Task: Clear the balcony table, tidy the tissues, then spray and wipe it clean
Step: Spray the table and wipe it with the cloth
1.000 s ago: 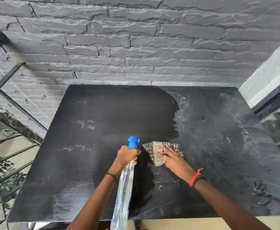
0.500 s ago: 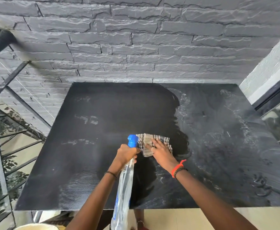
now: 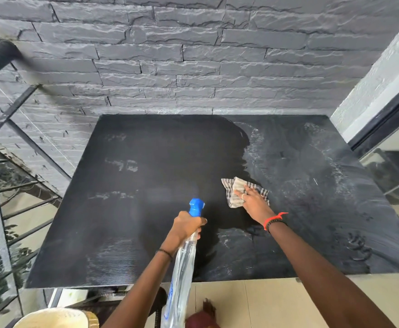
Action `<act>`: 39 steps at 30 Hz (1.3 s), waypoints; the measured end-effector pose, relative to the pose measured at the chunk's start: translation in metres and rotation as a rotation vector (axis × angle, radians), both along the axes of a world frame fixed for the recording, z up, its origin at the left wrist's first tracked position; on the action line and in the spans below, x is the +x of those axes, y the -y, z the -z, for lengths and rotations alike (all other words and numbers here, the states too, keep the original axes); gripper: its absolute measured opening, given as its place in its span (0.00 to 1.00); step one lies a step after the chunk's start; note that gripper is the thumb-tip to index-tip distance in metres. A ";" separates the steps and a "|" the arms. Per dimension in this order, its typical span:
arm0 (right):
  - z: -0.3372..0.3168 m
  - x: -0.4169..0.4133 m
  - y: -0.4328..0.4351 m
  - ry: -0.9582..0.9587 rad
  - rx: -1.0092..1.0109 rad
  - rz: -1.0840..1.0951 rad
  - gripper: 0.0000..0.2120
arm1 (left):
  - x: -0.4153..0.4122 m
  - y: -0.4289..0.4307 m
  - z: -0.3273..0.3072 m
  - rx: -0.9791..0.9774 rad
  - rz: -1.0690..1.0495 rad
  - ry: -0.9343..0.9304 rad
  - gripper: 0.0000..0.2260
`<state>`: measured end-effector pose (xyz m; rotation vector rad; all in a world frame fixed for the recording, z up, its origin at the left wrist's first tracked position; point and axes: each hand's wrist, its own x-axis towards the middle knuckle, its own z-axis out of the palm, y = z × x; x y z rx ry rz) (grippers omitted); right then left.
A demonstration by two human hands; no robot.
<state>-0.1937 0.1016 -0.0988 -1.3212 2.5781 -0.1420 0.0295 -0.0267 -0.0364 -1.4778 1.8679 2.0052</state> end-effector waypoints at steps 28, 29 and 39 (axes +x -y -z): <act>-0.008 0.119 0.032 0.057 0.015 -0.242 0.25 | 0.062 -0.046 0.003 -0.039 -0.180 0.041 0.09; -0.008 0.131 0.028 0.059 0.015 -0.278 0.22 | 0.065 -0.045 0.002 -0.047 -0.186 0.041 0.09; -0.008 0.113 -0.018 0.050 -0.013 -0.373 0.26 | 0.100 -0.026 0.005 -0.025 -0.275 0.031 0.08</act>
